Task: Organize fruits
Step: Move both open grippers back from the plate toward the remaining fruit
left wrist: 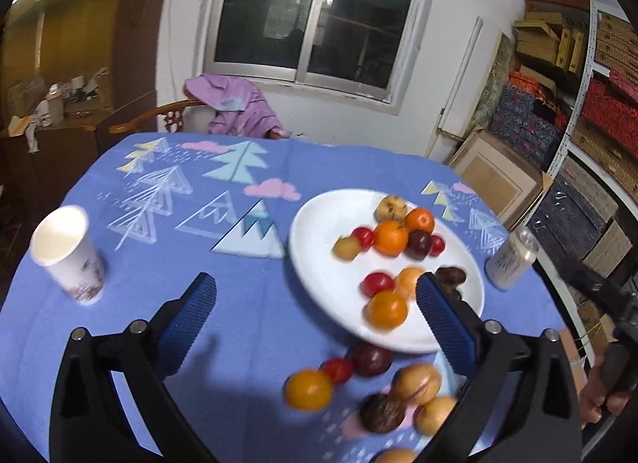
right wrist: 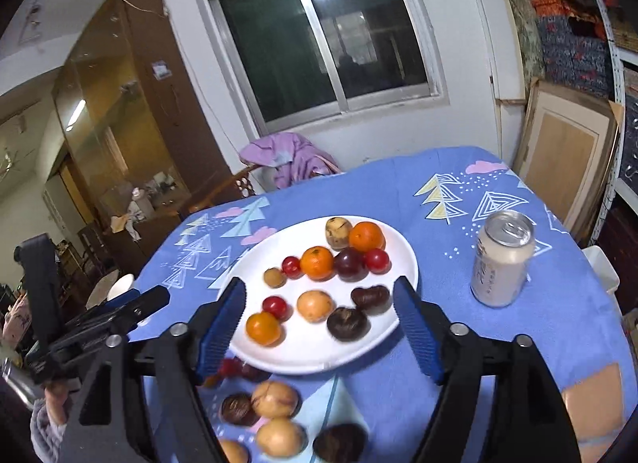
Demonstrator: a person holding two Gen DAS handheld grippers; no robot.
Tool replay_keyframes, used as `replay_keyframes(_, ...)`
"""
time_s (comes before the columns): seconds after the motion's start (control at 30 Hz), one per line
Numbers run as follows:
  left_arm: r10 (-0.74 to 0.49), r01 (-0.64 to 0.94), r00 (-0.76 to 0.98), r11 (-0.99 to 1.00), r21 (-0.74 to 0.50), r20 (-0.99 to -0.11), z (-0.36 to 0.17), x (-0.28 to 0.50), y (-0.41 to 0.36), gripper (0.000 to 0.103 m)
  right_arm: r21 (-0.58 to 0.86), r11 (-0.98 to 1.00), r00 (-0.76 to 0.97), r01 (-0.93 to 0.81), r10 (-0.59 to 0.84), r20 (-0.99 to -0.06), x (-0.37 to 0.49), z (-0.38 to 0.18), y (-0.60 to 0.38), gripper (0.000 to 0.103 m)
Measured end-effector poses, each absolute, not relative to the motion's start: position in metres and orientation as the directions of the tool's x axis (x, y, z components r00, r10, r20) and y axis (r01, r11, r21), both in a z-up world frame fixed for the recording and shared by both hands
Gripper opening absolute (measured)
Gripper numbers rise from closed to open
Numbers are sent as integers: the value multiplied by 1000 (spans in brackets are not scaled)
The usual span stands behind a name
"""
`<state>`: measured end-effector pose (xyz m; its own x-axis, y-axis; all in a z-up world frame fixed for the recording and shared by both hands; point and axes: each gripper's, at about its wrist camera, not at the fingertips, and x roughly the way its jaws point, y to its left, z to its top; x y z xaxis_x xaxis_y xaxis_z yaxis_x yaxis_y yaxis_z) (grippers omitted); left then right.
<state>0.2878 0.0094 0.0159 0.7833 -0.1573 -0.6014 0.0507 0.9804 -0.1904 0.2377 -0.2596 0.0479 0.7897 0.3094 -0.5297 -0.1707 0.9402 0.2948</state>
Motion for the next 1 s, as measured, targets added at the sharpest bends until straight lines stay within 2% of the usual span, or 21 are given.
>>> replay_keyframes(0.1, -105, 13, 761, 989, -147, -640, -11, 256, 27, 98, 265, 953, 788, -146, 274, -551, 206, 24, -266, 86)
replay_keyframes(0.23, -62, -59, 711, 987, -147, -701, -47, 218, 48, 98, 250, 965, 735, -78, 225, -640, 185, -15, -278, 87)
replay_keyframes(0.3, -62, -58, 705, 988, -144, -706, -54, 207, 49, 98, 263, 963, 725, -58, 221, -652, 179, -22, -281, 87)
replay_keyframes(0.4, -3, -52, 737, 997, -61, -675, -52, 198, 38, 99, 249, 966, 739, -63, 213, -639, 173, -21, -281, 87)
replay_keyframes(0.57, 51, -34, 753, 999, 38, -656, -54, 218, 18, 98, 236, 970, 710, -59, 208, -673, 181, -30, -273, 89)
replay_keyframes(0.8, 32, 23, 741, 997, 72, -670, -55, 250, -4, 98, 210, 975, 702, -67, 195, -685, 181, -34, -267, 90)
replay_keyframes(1.0, 27, 38, 693, 997, 74, -720, -66, 271, -11, 98, 182, 980, 679, -77, 185, -711, 185, -42, -259, 90)
